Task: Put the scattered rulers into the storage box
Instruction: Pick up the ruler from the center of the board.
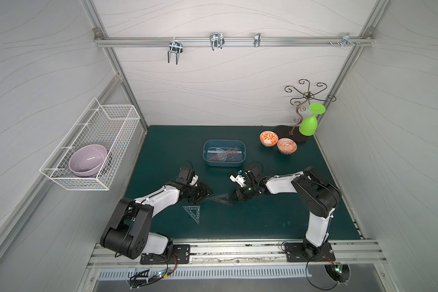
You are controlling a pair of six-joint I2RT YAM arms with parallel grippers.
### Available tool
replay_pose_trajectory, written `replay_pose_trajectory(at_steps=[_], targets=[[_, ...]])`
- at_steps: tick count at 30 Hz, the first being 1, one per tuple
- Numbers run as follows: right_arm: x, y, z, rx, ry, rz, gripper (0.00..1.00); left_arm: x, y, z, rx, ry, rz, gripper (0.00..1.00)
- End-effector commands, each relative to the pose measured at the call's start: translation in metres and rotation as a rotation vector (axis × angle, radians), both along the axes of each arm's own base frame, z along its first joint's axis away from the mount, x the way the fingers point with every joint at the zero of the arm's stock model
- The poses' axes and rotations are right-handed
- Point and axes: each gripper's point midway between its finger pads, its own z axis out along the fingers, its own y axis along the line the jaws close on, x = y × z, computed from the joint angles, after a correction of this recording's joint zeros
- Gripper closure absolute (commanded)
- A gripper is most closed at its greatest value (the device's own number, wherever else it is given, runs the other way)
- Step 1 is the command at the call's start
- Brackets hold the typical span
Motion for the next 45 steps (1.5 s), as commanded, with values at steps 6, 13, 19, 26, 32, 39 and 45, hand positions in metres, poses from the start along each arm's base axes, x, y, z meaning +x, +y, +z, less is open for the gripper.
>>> replay_pose_trajectory(at_steps=[6, 13, 19, 26, 32, 39, 45], targets=[[-0.008, -0.009, -0.023, -0.066, 0.039, -0.002, 0.88, 0.005, -0.006, -0.012, -0.009, -0.002, -0.017, 0.44], [-0.007, -0.009, -0.023, -0.067, 0.038, -0.003, 0.88, 0.004, -0.017, -0.009, -0.05, -0.011, -0.038, 0.61], [-0.007, -0.009, -0.024, -0.068, 0.042, -0.003, 0.88, 0.006, -0.019, -0.002, -0.061, -0.042, -0.045, 0.79], [0.014, -0.013, 0.016, -0.004, 0.005, -0.041, 0.83, 0.012, -0.029, 0.022, -0.126, -0.088, -0.066, 1.0], [0.039, -0.025, 0.065, 0.102, 0.025, -0.124, 0.68, 0.028, -0.044, 0.083, -0.226, -0.222, -0.105, 1.0], [0.057, -0.022, 0.106, 0.293, 0.161, -0.164, 0.46, 0.049, -0.052, 0.141, -0.412, -0.343, -0.081, 1.0], [0.067, -0.015, 0.138, 0.372, 0.167, -0.158, 0.49, 0.059, -0.056, 0.158, -0.461, -0.372, -0.082, 1.0]])
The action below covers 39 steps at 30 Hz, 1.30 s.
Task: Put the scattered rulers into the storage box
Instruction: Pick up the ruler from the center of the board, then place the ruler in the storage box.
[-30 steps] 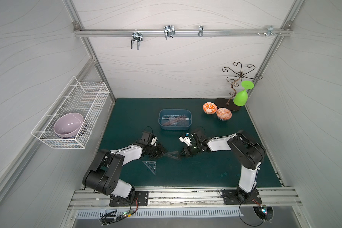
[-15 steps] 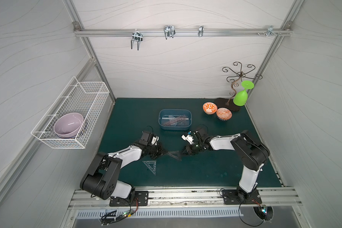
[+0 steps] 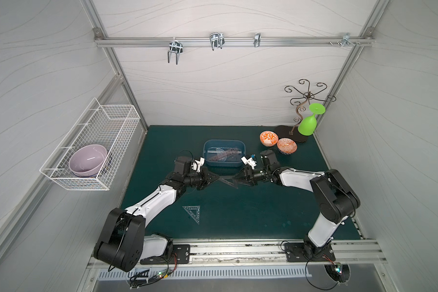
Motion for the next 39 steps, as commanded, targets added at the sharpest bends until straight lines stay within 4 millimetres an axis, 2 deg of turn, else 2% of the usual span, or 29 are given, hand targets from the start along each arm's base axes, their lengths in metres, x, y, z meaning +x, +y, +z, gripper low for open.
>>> replay_pose_trajectory(at_steps=[1, 6, 12, 13, 16, 18, 20, 23, 25, 28, 33, 39], targets=[[0.008, 0.007, 0.034, 0.091, -0.008, 0.017, 0.51, 0.016, -0.008, 0.036, -0.074, -0.092, -0.018, 1.0], [0.016, 0.012, 0.046, 0.116, -0.018, 0.004, 0.66, 0.018, -0.006, 0.04, -0.076, -0.103, -0.019, 1.0], [0.032, 0.018, 0.054, 0.109, -0.061, -0.008, 0.97, 0.019, -0.003, 0.04, -0.036, -0.107, -0.025, 1.0], [0.036, 0.019, 0.053, 0.096, -0.077, -0.008, 1.0, 0.019, 0.0, 0.039, -0.02, -0.099, -0.023, 1.0], [0.058, 0.02, 0.05, 0.037, -0.148, -0.023, 1.0, 0.021, 0.013, 0.037, 0.055, -0.093, -0.009, 0.65], [0.08, 0.02, 0.042, -0.031, -0.214, -0.046, 1.0, 0.024, 0.029, 0.035, 0.124, -0.095, 0.017, 0.49], [0.106, 0.023, 0.037, -0.087, -0.279, -0.06, 1.0, 0.026, 0.044, 0.034, 0.191, -0.1, 0.049, 0.41], [0.143, 0.036, 0.031, -0.14, -0.358, -0.059, 1.0, 0.028, 0.058, 0.03, 0.27, -0.095, 0.067, 0.4], [0.165, 0.044, 0.029, -0.169, -0.401, -0.052, 1.0, 0.031, 0.059, 0.026, 0.283, -0.087, 0.065, 0.4], [0.187, 0.054, 0.025, -0.189, -0.436, -0.034, 1.0, 0.033, 0.062, 0.018, 0.298, -0.062, 0.072, 0.4], [0.199, 0.06, 0.01, -0.191, -0.433, -0.023, 1.0, 0.033, 0.069, 0.006, 0.316, -0.023, 0.079, 0.4], [0.2, 0.066, -0.017, -0.2, -0.392, -0.006, 1.0, 0.035, 0.072, 0.0, 0.305, 0.006, 0.085, 0.4]])
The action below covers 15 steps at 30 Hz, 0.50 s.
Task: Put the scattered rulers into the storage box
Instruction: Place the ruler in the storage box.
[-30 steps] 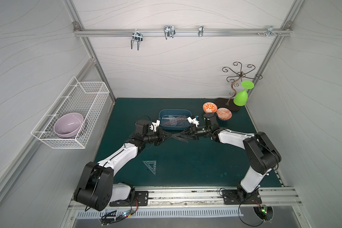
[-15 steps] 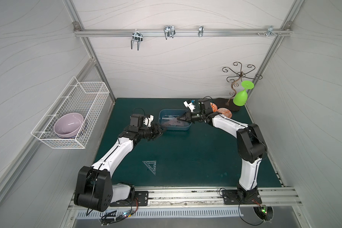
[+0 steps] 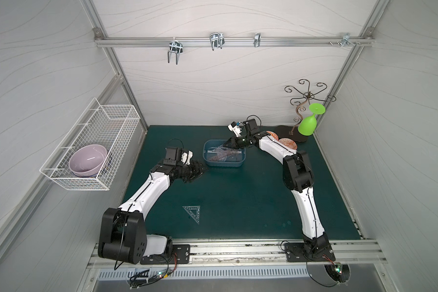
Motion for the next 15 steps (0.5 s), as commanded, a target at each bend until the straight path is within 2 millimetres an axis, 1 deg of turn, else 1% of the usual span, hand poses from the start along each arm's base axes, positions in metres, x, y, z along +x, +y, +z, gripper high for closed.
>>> replay_pose_trajectory(at_steps=[1, 2, 5, 6, 8, 9, 11, 12, 15], targets=[[-0.001, 0.001, -0.022, -0.032, 0.029, 0.015, 1.0, 0.008, 0.002, 0.006, 0.005, -0.027, -0.007, 0.4], [0.0, 0.001, -0.025, -0.038, 0.03, 0.014, 1.0, 0.008, 0.002, 0.007, 0.005, -0.027, -0.005, 0.4], [0.005, 0.0, -0.032, -0.06, 0.03, 0.012, 0.95, 0.008, 0.003, 0.006, 0.004, -0.024, -0.002, 0.4], [0.005, -0.001, -0.032, -0.065, 0.031, 0.013, 0.92, 0.008, 0.003, 0.006, 0.003, -0.023, -0.002, 0.4], [0.009, -0.004, -0.026, -0.067, 0.023, 0.008, 0.85, 0.008, 0.003, 0.006, 0.001, -0.023, 0.001, 0.4], [0.01, -0.006, -0.016, -0.062, 0.015, 0.006, 0.81, 0.009, 0.003, 0.008, -0.001, -0.028, 0.003, 0.4], [0.013, -0.013, 0.01, -0.061, -0.024, -0.002, 0.69, 0.008, 0.005, 0.013, -0.001, -0.04, 0.01, 0.39], [0.014, -0.017, 0.026, -0.066, -0.06, -0.009, 0.65, 0.007, 0.006, 0.016, 0.002, -0.049, 0.016, 0.39], [0.012, -0.031, 0.075, -0.086, -0.153, -0.034, 0.6, 0.004, 0.013, 0.024, 0.031, -0.067, 0.044, 0.39]])
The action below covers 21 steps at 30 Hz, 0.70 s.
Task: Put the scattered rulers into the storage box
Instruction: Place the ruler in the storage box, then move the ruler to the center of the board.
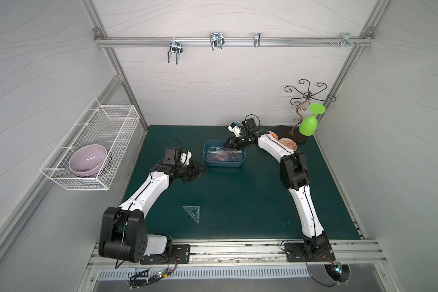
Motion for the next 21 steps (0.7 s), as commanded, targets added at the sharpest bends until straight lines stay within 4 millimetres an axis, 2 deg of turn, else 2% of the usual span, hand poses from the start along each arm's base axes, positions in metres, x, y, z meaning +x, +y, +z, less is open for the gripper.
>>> replay_pose_trajectory(at_steps=[1, 3, 4, 6, 10, 12, 15, 18, 21], targets=[[-0.006, -0.023, 0.089, -0.015, -0.16, -0.022, 0.6, 0.003, 0.012, 0.026, 0.04, -0.073, 0.04, 0.39], [-0.021, -0.028, 0.106, -0.039, -0.192, -0.026, 0.6, -0.002, 0.022, 0.027, 0.074, -0.063, 0.074, 0.39], [-0.036, -0.028, 0.11, -0.063, -0.215, -0.018, 0.6, -0.006, 0.029, 0.026, 0.096, -0.056, 0.097, 0.39], [-0.069, -0.023, 0.102, -0.134, -0.259, -0.003, 0.59, -0.012, 0.045, 0.022, 0.143, -0.039, 0.152, 0.4], [-0.151, 0.005, 0.058, -0.232, -0.315, 0.066, 0.61, -0.023, 0.076, 0.006, 0.196, -0.018, 0.277, 0.41], [-0.199, 0.033, 0.031, -0.276, -0.359, 0.128, 0.61, -0.024, 0.094, -0.006, 0.16, 0.003, 0.368, 0.42], [-0.257, 0.071, -0.011, -0.366, -0.424, 0.242, 0.6, -0.024, 0.105, -0.016, 0.083, 0.032, 0.433, 0.43], [-0.291, 0.098, -0.045, -0.449, -0.476, 0.328, 0.57, -0.023, 0.112, -0.021, 0.069, 0.068, 0.442, 0.44], [-0.301, 0.11, -0.067, -0.495, -0.497, 0.362, 0.49, -0.021, 0.115, -0.019, 0.066, 0.064, 0.446, 0.44]])
